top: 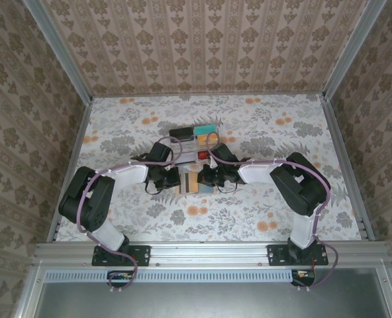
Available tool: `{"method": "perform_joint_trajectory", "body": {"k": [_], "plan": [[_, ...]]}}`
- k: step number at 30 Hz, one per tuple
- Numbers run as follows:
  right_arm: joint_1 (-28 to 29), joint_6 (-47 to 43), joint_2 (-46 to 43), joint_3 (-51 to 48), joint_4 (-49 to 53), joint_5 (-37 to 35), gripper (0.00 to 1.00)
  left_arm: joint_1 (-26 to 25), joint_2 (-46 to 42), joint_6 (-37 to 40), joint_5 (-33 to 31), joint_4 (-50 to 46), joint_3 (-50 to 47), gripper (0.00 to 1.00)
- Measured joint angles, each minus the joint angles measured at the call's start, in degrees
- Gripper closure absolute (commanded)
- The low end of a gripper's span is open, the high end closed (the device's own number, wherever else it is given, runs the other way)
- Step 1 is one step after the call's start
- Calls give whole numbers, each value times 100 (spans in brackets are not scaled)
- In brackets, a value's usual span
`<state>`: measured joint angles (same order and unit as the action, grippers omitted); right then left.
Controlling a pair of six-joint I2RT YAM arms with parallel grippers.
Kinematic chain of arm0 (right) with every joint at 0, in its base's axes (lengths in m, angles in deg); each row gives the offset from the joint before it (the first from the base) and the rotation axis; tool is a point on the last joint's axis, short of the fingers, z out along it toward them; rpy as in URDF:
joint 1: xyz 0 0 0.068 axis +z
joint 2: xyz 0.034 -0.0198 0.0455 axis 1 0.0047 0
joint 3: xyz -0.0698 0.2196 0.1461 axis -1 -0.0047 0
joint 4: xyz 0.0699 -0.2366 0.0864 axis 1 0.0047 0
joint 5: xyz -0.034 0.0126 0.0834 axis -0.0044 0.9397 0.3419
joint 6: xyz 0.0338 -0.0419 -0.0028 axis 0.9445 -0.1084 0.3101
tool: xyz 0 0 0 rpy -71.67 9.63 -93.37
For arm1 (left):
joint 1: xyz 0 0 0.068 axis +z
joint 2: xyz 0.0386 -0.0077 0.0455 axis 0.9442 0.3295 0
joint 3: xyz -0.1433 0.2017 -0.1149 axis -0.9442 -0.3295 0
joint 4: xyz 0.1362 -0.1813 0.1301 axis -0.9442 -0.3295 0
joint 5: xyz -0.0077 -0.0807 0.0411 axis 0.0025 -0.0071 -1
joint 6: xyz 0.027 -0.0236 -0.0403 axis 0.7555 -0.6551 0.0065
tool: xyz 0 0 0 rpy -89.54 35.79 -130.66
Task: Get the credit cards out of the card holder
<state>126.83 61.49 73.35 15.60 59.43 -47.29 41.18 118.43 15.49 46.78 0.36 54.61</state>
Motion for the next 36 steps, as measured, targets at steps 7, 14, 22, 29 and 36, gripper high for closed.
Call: {"method": "perform_joint_trajectory", "body": {"k": [7, 14, 22, 29, 36], "plan": [[0, -129, -24, 4, 85, 17, 72, 4, 2, 20, 0, -20, 7, 92], [2, -131, 50, 129, 173, 120, 69, 4, 2, 20, 0, -17, 7, 92], [20, -129, 201, 284, 236, 210, 75, 4, 2, 20, 0, -17, 7, 92], [22, -87, 229, 293, 166, 234, 94, 4, 2, 20, -2, -20, 7, 92], [-136, -291, -232, 101, 315, 203, 98, 4, 0, 24, -44, -127, 44, 87]]}}
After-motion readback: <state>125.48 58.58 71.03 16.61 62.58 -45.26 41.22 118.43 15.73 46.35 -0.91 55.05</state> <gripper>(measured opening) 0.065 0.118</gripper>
